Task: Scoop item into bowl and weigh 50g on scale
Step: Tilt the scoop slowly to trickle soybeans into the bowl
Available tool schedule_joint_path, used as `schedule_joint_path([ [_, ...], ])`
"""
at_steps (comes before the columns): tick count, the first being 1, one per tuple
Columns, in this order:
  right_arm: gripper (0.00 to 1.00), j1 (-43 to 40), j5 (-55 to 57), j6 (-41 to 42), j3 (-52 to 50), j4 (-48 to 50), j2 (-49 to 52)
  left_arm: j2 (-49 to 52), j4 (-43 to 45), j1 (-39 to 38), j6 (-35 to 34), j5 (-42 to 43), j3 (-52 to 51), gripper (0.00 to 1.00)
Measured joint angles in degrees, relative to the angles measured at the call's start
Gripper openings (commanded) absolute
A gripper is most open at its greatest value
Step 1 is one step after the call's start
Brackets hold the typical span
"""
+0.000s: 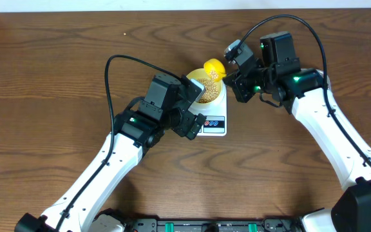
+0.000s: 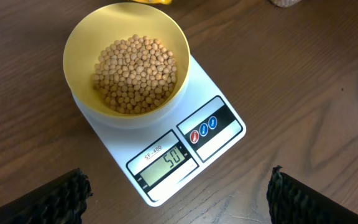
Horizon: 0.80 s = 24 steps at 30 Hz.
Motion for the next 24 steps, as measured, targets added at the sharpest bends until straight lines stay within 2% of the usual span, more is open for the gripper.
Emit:
schedule_joint_path([
  [24, 0.01, 0.0, 0.8, -1.1, 0.0, -0.3, 0.0, 0.0, 0.0, 0.0, 0.0, 0.0, 0.0, 0.93],
])
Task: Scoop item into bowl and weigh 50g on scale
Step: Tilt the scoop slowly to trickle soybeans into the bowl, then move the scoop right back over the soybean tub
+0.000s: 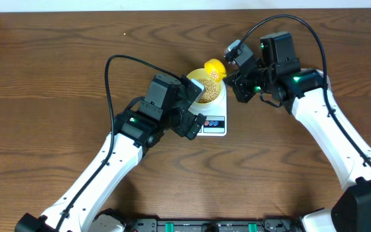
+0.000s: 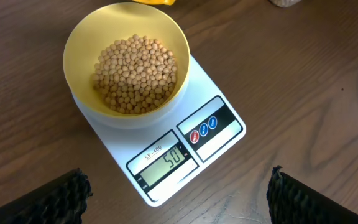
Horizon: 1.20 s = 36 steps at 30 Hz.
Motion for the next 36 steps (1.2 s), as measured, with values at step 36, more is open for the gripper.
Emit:
schedule_joint_path([
  [36, 0.01, -8.7, -13.7, 22.9, 0.0, 0.5, 0.0, 0.0, 0.0, 0.0, 0.0, 0.0, 0.0, 0.93],
])
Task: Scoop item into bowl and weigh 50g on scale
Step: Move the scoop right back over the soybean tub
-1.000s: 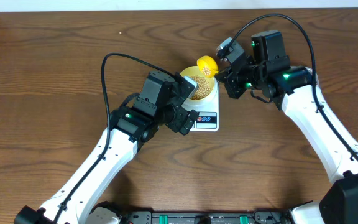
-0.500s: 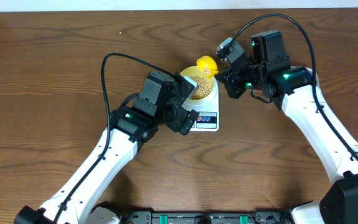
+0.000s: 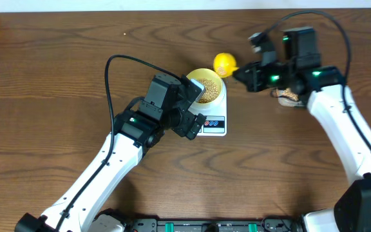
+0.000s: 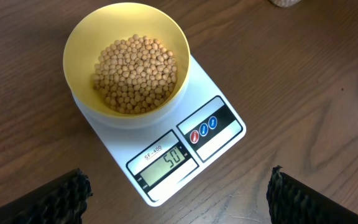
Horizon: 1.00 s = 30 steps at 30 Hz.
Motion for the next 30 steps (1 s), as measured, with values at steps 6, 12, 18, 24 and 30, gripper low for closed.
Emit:
schedule_joint_path([
  [6, 0.01, -9.6, -8.9, 3.6, 0.0, -0.5, 0.0, 0.0, 0.0, 0.0, 0.0, 0.0, 0.0, 0.93],
  [12, 0.01, -17.5, -12.6, 3.6, 0.0, -5.6, 0.0, 0.0, 0.0, 0.0, 0.0, 0.0, 0.0, 0.93],
  [18, 0.01, -21.5, -9.6, 1.5, 0.0, -10.3, -0.7, 0.0, 0.0, 0.0, 0.0, 0.0, 0.0, 0.93],
  [24, 0.01, -25.1, -4.3, -0.8, -0.1, -12.3, -4.5, 0.0, 0.0, 0.0, 0.0, 0.0, 0.0, 0.93],
  [30, 0.01, -27.0, 2.9, -3.8, -0.1, -13.9, -7.4, 0.0, 0.0, 0.0, 0.0, 0.0, 0.0, 0.93],
])
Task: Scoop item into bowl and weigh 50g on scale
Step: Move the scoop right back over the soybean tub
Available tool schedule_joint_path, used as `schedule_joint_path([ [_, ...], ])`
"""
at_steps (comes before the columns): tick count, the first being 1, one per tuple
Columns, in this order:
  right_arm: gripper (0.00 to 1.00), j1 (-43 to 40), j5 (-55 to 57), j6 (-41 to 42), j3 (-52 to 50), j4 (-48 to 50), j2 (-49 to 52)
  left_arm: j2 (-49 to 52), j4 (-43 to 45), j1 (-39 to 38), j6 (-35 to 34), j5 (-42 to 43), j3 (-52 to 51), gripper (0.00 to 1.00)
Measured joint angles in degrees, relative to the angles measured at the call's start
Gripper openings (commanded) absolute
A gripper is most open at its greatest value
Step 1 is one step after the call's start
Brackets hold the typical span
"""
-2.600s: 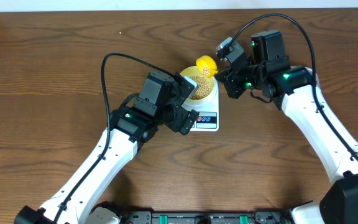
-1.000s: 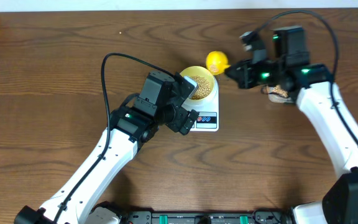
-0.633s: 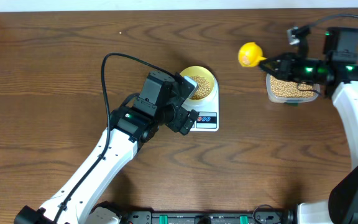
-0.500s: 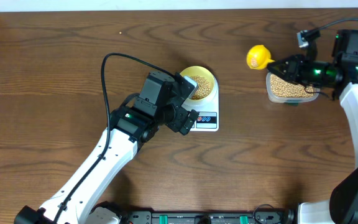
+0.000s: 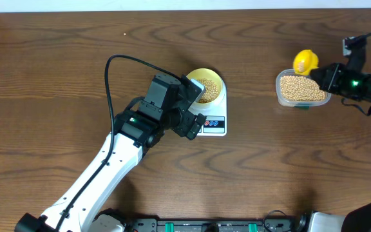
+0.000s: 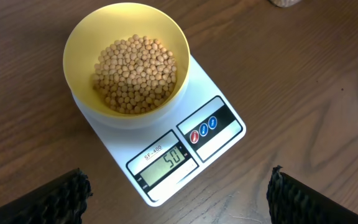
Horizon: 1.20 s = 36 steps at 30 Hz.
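A yellow bowl [image 6: 79,37] heaped with tan beans [image 6: 135,71] sits on the white scale [image 6: 219,134], whose display [image 6: 168,158] reads 50. My left gripper [image 6: 176,208] hovers open over the scale's near edge with nothing between its fingers [image 6: 48,199]. In the overhead view it [image 5: 192,119] stands at the scale [image 5: 216,124], partly covering the bowl [image 5: 208,87]. Far to the right, my right gripper [image 5: 327,74] is shut on the yellow scoop [image 5: 305,61], at the far edge of the bean container [image 5: 301,89].
The clear tub of beans stands on the brown wooden table [image 5: 57,64] at the right. The left arm's black cable [image 5: 111,71] loops over the table left of the scale. The right arm reaches in from the right edge.
My right gripper has moved with the scoop from just right of the bowl to the far right, at the bean container. The left gripper, bowl and reading of 50 are unchanged.
The scoop was first held at the bowl's far rim, the display reading 50, and stayed so. Then it was clear of the bowl, behind and to its right. Now it is at the bean container. The left gripper stayed open over the scale throughout.
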Motion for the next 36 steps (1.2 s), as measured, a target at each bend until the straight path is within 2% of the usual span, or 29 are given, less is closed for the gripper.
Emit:
schedule_joint_path([
  [11, 0.01, 0.0, 12.3, -7.4, 0.0, -0.2, 0.0, 0.0, 0.0, 0.0, 0.0, 0.0, 0.0, 0.93],
  [18, 0.01, 0.2, 15.8, -12.7, 0.0, -0.2, 0.0, 0.0, 0.0, 0.0, 0.0, 0.0, 0.0, 0.93],
  [36, 0.01, 10.0, 37.9, -17.8, 0.0, -0.2, 0.0, 0.0, 0.0, 0.0, 0.0, 0.0, 0.0, 0.93],
])
